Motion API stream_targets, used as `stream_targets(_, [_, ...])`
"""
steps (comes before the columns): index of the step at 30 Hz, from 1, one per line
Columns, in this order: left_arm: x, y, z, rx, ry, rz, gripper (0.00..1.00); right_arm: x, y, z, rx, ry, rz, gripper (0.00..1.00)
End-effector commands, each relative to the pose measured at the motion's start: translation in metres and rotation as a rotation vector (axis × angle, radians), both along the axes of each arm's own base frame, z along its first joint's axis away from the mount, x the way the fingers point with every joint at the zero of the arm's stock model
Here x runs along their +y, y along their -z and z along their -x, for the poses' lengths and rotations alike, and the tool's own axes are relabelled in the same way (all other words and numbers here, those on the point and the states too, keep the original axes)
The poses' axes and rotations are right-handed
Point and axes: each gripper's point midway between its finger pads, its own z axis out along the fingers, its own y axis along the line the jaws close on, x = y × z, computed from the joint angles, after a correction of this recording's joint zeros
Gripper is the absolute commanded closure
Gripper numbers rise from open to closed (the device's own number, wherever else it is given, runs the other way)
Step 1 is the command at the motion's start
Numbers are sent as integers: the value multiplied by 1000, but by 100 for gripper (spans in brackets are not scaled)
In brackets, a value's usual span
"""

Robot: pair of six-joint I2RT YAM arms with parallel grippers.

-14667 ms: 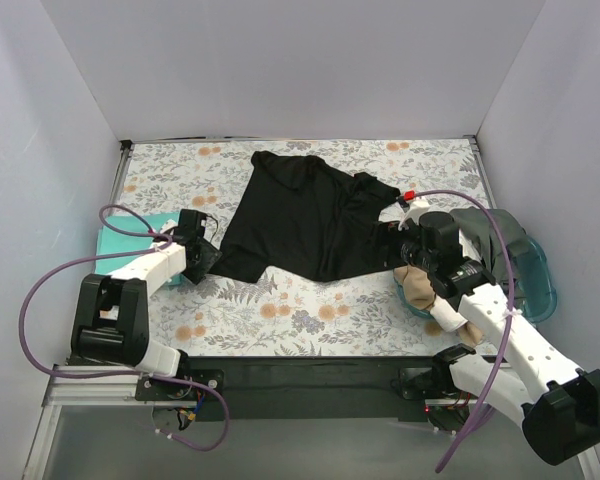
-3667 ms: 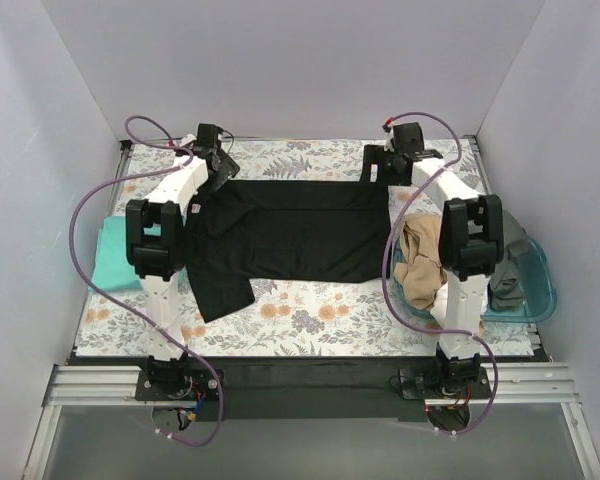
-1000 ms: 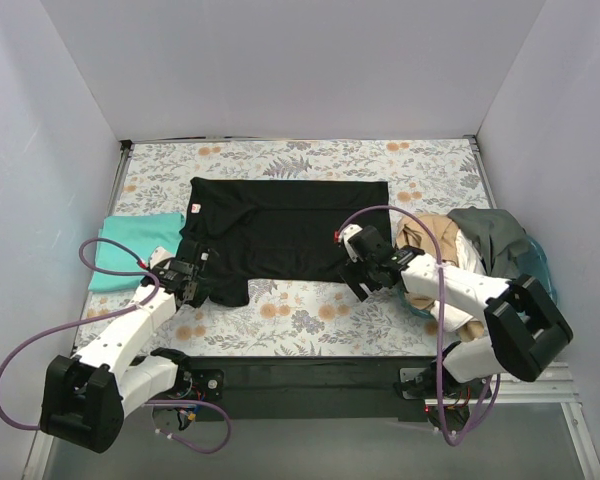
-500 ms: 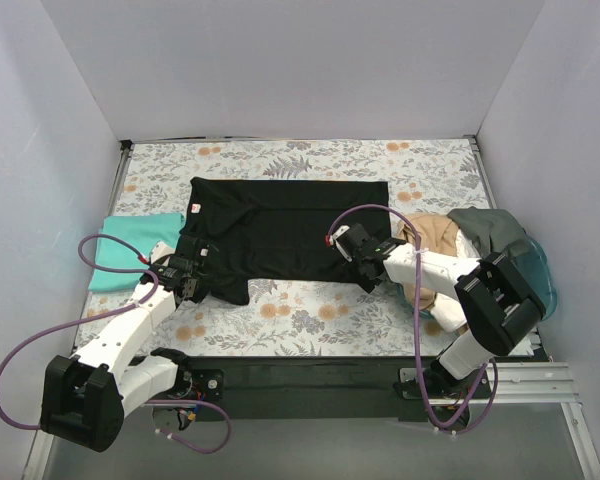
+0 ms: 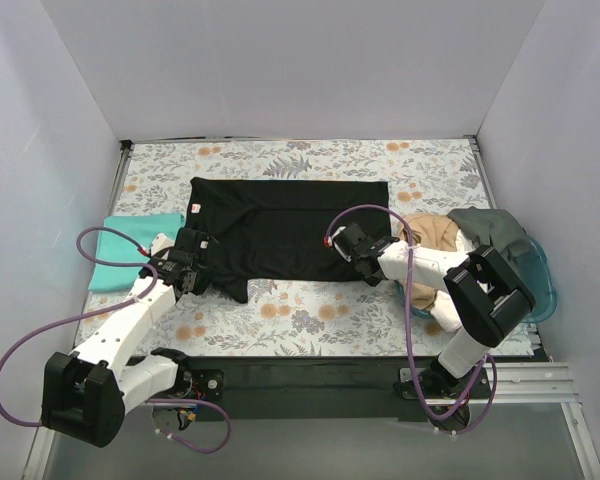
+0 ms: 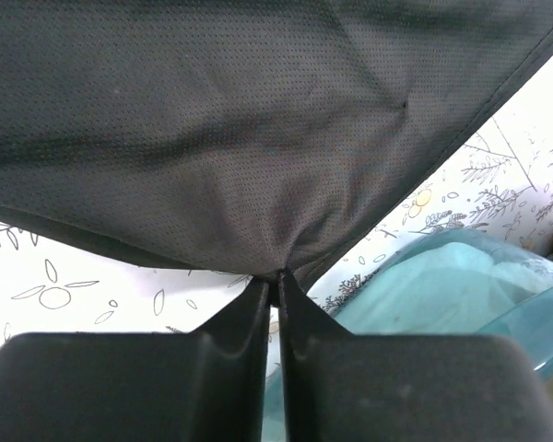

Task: Fold and stack the t-shirts
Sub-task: Fold the tshirt

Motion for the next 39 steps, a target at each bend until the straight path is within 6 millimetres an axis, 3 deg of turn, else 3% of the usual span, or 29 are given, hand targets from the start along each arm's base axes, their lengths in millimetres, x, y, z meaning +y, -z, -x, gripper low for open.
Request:
stream_targets(1, [-3, -20, -15, -59, 7, -2, 100, 4, -14, -10, -41, 0, -11, 91])
stream_targets(2, [-4, -25, -19, -71, 10, 4, 100, 5, -18, -11, -50, -3, -20, 99])
stream_targets(15, [-16, -61, -63, -150, 17, 10, 100, 19, -50, -40, -110, -54, -25, 99])
stream_targets(27, [-13, -94, -124, -209, -20, -20, 100, 24, -71, -82, -122, -48, -47, 99])
stream_targets(37, [1, -93, -173, -217, -41, -4, 100, 26, -70, -119, -98, -51, -73, 99])
stream_targets(39, [7, -84, -181, -194, -55, -9, 100, 25, -70, -126, -98, -53, -74, 99])
